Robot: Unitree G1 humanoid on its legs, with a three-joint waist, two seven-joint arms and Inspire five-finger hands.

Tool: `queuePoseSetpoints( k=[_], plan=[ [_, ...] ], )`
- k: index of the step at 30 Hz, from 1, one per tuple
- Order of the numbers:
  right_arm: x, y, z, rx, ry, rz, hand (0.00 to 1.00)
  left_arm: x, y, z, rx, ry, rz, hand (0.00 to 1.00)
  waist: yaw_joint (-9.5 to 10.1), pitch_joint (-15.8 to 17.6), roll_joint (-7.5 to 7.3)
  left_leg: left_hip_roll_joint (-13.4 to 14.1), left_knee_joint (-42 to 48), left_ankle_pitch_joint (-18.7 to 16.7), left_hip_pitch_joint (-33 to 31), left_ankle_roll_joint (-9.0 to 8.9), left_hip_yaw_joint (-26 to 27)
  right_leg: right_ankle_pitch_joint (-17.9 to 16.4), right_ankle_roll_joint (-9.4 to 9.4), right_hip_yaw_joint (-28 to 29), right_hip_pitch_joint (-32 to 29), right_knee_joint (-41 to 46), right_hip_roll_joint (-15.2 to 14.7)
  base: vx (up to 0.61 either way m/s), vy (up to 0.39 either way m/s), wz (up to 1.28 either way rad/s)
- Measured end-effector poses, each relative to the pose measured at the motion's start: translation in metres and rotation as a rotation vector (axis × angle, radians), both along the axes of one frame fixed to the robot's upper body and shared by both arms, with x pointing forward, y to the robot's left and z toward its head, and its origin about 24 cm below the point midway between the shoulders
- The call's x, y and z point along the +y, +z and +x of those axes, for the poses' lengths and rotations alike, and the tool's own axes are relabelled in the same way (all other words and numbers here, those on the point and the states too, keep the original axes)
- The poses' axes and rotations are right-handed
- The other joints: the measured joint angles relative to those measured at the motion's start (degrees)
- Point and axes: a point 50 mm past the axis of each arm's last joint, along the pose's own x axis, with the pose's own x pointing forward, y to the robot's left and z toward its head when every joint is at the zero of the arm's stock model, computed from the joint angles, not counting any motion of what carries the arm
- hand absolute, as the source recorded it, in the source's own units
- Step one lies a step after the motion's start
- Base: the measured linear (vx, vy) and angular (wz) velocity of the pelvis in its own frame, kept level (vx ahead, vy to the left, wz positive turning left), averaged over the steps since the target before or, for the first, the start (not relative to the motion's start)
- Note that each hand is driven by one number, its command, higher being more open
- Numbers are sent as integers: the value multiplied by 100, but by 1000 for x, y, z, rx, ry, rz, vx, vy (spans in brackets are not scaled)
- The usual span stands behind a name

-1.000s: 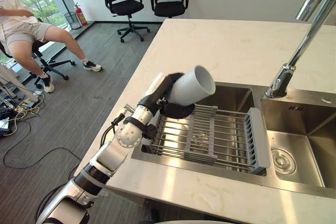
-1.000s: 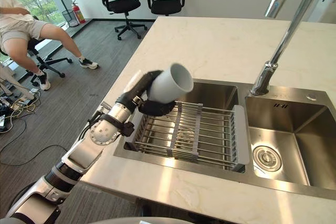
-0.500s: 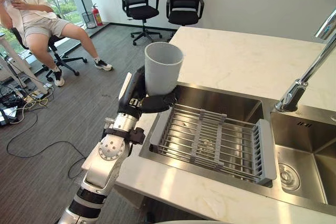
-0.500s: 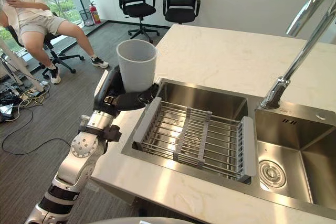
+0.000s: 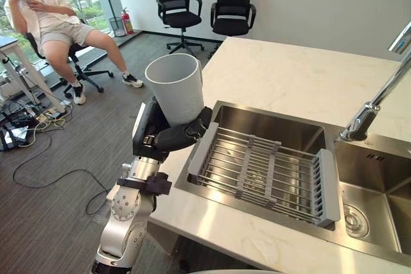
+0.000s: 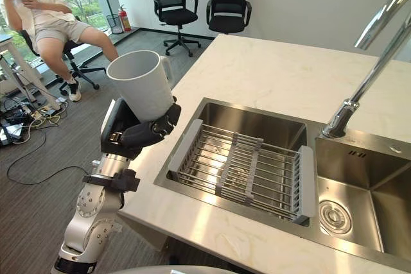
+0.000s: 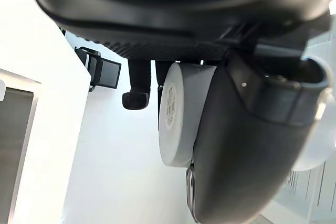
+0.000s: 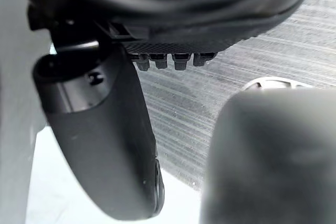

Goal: Walk over to the sink, pick up the cup, carry it to the dishwasher, place the cup inside the dishwasher, then close the dishwasher door

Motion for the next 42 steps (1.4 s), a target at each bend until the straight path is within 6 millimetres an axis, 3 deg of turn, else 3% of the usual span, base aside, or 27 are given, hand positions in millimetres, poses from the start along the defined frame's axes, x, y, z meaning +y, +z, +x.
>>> queuePoseSetpoints(
  k=[3, 5, 6, 7, 8, 10, 11, 13, 14, 16, 17, 18, 19, 20, 21, 22, 23, 24, 25, 27, 30, 37, 40, 41, 42],
  plan=[
    [2, -2, -9, 24, -1, 2, 100, -5, 2, -2, -34, -21, -14, 0, 31, -30, -70, -226, 224, 76, -294, 6, -482, -252, 90, 722, -449, 1069, -134, -114, -82, 103],
    [6, -1, 0, -12, 47, -1, 100, -4, 3, -1, -45, -4, -29, 0, 126, -74, -167, -478, 269, 364, -597, 14, -809, -802, 132, 1098, -439, 1002, -169, -171, -159, 93],
    [6, 0, 3, -30, 52, -2, 100, -4, 3, -1, -42, -1, -36, 0, 136, -71, -163, -511, 254, 438, -654, -8, -889, -926, 139, 1126, -375, 869, -146, -303, -202, 88],
    [0, 3, 15, -56, 25, -8, 100, -4, -2, 1, -18, 2, -71, 0, 122, 15, 25, -369, 179, 499, -647, -45, -925, -1002, 139, 962, -268, 704, 14, -305, -155, 69],
    [0, 3, 20, -60, 8, -7, 100, -6, -5, 1, -4, -6, -83, 0, 110, 52, 153, -261, 125, 490, -635, -56, -866, -954, 76, 865, -224, 641, 86, -404, -125, 75],
    [5, 3, 39, -86, -41, 18, 100, -9, -8, 2, 5, -37, -81, 0, 137, 94, 163, -90, 156, 272, -726, 195, -317, -653, -180, 598, -183, 393, 61, -286, -11, 54],
    [12, 4, 49, -111, -55, 41, 100, -12, -8, 2, -3, -61, -73, 0, 138, 84, 141, -113, 848, 198, -1017, 377, 175, -455, -173, 324, -217, 258, -157, -231, 10, 54],
    [25, 4, 59, -132, -62, 82, 100, -16, -6, 1, -22, -91, -67, 0, 191, 78, 161, 41, 2123, -99, -1216, 463, 654, -131, -128, 136, -193, -78, -228, -208, 39, 55],
    [40, 4, 61, -137, -55, 123, 100, -20, -2, 1, -46, -116, -64, 0, 168, 67, 179, 472, 3078, -765, -1073, 423, 1083, 37, -59, -73, -146, -204, -224, -129, 104, 63],
    [46, 4, 63, -144, -49, 137, 100, -24, 0, 1, -56, -134, -73, 0, 97, 31, 333, 658, 3208, -984, -1087, 445, 1321, 110, 50, -263, -155, -150, -211, -82, 130, 76],
    [49, 5, 65, -150, -48, 142, 100, -27, 0, 1, -57, -146, -76, 0, 77, 41, 356, 616, 3044, -969, -1171, 424, 1535, 79, 27, -295, -212, -162, -162, -112, 142, 108],
    [49, 6, 67, -158, -45, 141, 100, -29, -1, 1, -53, -152, -65, 0, 40, 25, 444, 365, 2134, -911, -977, 364, 1359, 81, -39, -182, -279, -276, -34, -133, 120, 133],
    [51, 6, 68, -161, -51, 144, 100, -31, -1, 1, -58, -161, -55, 0, -83, 11, 287, 165, 1502, -744, -831, 415, 1287, 198, -83, -153, -294, -437, -123, -178, 152, 169],
    [56, 6, 70, -172, -83, 159, 100, -33, 0, 1, -62, -179, -47, 0, -111, 108, 39, 158, 2148, -1037, -834, 706, 1840, 379, 108, -442, -199, -634, -507, -202, 147, 146],
    [55, 7, 67, -176, -95, 151, 100, -36, -3, -1, -51, -190, -56, 0, -79, 89, 108, 572, 2889, -1378, -602, 539, 2150, 470, 170, -601, -104, -679, -517, -181, 181, 116],
    [50, 9, 66, -191, -98, 138, 100, -38, -3, -2, -56, -203, -57, 0, -75, 18, 301, 793, 2438, -1681, -210, 74, 2147, 472, 225, -691, -95, -677, -400, -106, 158, 50],
    [47, 10, 68, -198, -98, 129, 100, -41, -2, -2, -62, -216, -55, 0, -78, -25, 433, 721, 2024, -1707, -78, 57, 2080, 493, 272, -694, -131, -639, -420, -71, 176, 12],
    [52, 10, 70, -198, -103, 137, 100, -41, -7, -3, -50, -229, -35, 0, -74, -3, 302, 462, 1568, -1460, 124, 159, 2184, 590, 164, -590, -169, -711, -556, -92, 193, 15],
    [57, 10, 69, -198, -107, 154, 100, -42, -9, -2, -45, -241, -7, 0, -191, -35, 217, 265, 1271, -1271, 149, 236, 2133, 717, 177, -493, -155, -928, -590, -82, 144, 19],
    [59, 9, 68, -185, -108, 161, 100, -47, -15, -1, -21, -266, 8, 0, -276, -29, 197, 154, 1159, -1174, 134, 309, 2083, 928, 192, -462, -71, -1224, -577, -25, 103, 24],
    [58, 9, 66, -177, -107, 158, 100, -51, -22, -1, 16, -279, 18, 0, -299, -23, 191, 127, 1153, -1150, 129, 335, 2088, 1125, 240, -463, 43, -1470, -538, -4, 38, 1],
    [49, 8, 62, -160, -88, 125, 100, -46, -23, 1, 26, -239, 44, 0, -307, 4, 147, 262, 1184, -1104, 148, 266, 2023, 1127, 244, -432, 116, -1492, -365, -38, -43, 1],
    [33, 9, 53, -184, -102, 104, 100, -30, -23, 5, 23, -180, 68, 0, -282, 82, 97, 330, 1386, -1203, 77, 222, 1999, 926, 219, -390, 3, -1121, -400, -66, -53, 4],
    [24, 10, 43, -213, -93, 86, 100, -16, -21, 7, 18, -127, 72, 0, -298, 201, 20, 316, 1646, -1411, 83, 184, 1882, 655, 204, -454, 5, -637, -554, -78, -44, 31],
    [21, 10, 40, -212, -91, 77, 100, -12, -21, 7, 17, -109, 71, 0, -297, 244, -8, 309, 1747, -1476, 84, 205, 1828, 594, 216, -468, -2, -418, -614, -70, -56, 47]
  ],
)
